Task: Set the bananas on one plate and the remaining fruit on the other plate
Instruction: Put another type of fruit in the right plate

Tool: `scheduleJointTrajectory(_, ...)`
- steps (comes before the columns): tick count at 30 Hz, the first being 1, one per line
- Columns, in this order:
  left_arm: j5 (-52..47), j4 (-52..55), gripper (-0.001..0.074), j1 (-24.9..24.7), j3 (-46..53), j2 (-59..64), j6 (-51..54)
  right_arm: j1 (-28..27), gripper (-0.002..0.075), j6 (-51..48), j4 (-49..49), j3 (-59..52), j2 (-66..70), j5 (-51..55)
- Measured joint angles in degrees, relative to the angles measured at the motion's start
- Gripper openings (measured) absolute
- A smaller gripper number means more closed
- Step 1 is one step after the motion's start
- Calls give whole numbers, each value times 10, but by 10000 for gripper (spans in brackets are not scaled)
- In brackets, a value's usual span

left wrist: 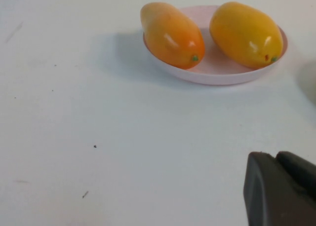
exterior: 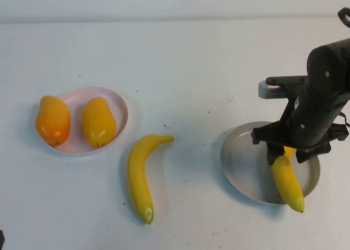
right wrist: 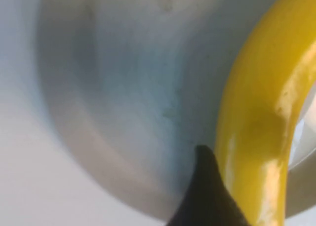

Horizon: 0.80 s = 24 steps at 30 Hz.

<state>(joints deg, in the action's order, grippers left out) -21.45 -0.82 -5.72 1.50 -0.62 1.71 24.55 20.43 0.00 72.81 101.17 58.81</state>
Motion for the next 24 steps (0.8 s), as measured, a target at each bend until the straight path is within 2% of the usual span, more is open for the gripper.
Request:
scheduleJointTrajectory(5,0,0,1,0,0,0,0,47,417,0,18,62,-14,35)
scheduleJointTrajectory(11,0,0,1,0,0,0,0,161,417,0,58,129,9,18)
scheduleJointTrajectory(16,0,0,1,0,0,0,0,249,427,1,67,227,98,20)
scheduleJointTrajectory(19,0,0,1,0,0,0,0,270,459,1,77,305,162,45)
scheduleJointTrajectory(24,0,0,1,0,0,0,0,274,503,5,67,431,254,103)
